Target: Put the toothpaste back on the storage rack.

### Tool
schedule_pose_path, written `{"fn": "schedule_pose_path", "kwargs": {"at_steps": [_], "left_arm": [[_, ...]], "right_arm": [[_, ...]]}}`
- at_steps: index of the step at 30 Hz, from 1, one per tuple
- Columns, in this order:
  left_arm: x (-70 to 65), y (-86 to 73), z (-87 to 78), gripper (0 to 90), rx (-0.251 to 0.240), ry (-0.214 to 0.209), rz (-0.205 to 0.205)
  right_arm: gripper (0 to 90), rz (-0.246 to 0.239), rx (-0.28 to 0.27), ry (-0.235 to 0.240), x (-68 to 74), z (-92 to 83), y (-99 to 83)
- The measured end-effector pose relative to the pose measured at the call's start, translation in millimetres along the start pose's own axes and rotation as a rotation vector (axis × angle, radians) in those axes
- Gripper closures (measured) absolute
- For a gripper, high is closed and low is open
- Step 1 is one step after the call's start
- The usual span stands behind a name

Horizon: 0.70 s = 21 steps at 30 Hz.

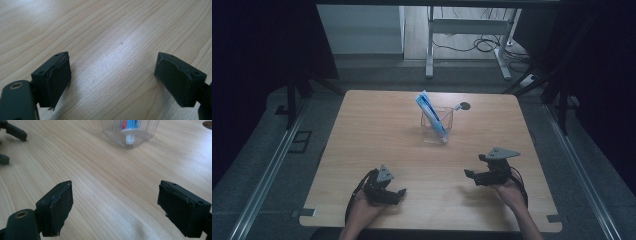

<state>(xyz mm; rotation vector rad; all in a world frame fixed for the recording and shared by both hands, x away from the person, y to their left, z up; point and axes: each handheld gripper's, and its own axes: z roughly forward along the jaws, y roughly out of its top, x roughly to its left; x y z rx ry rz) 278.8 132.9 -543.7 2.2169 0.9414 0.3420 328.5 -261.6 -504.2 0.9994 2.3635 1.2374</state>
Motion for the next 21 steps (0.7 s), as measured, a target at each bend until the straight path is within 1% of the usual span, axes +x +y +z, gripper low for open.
{"fn": "schedule_pose_path", "kwargs": {"at_steps": [2,5,10,13,15,21], "left_arm": [[0.1,0.0,-0.1,13.9,0.002,0.000,0.001],[0.2,0.0,-0.1,13.9,0.002,0.000,0.002],[-0.4,0.1,0.1,13.9,0.000,0.003,-0.004],[-0.4,0.2,0.1,13.9,0.000,0.003,-0.003],[-0.4,0.2,0.1,13.9,0.000,0.003,-0.004],[-0.5,0.1,0.2,13.9,0.000,0.003,-0.004]], "right_arm": [[13.0,-0.008,0.009,-0.010,0.7,-1.2,-3.7],[13.0,-0.005,0.017,-0.015,2.0,-2.2,-8.9],[13.0,-0.014,0.048,-0.028,3.2,-0.7,-19.5],[13.0,-0.027,0.075,-0.039,3.2,1.6,-25.3],[13.0,-0.026,0.089,-0.042,3.5,3.3,-28.0],[12.0,-0.042,0.146,-0.039,4.2,12.1,-36.5]]}}
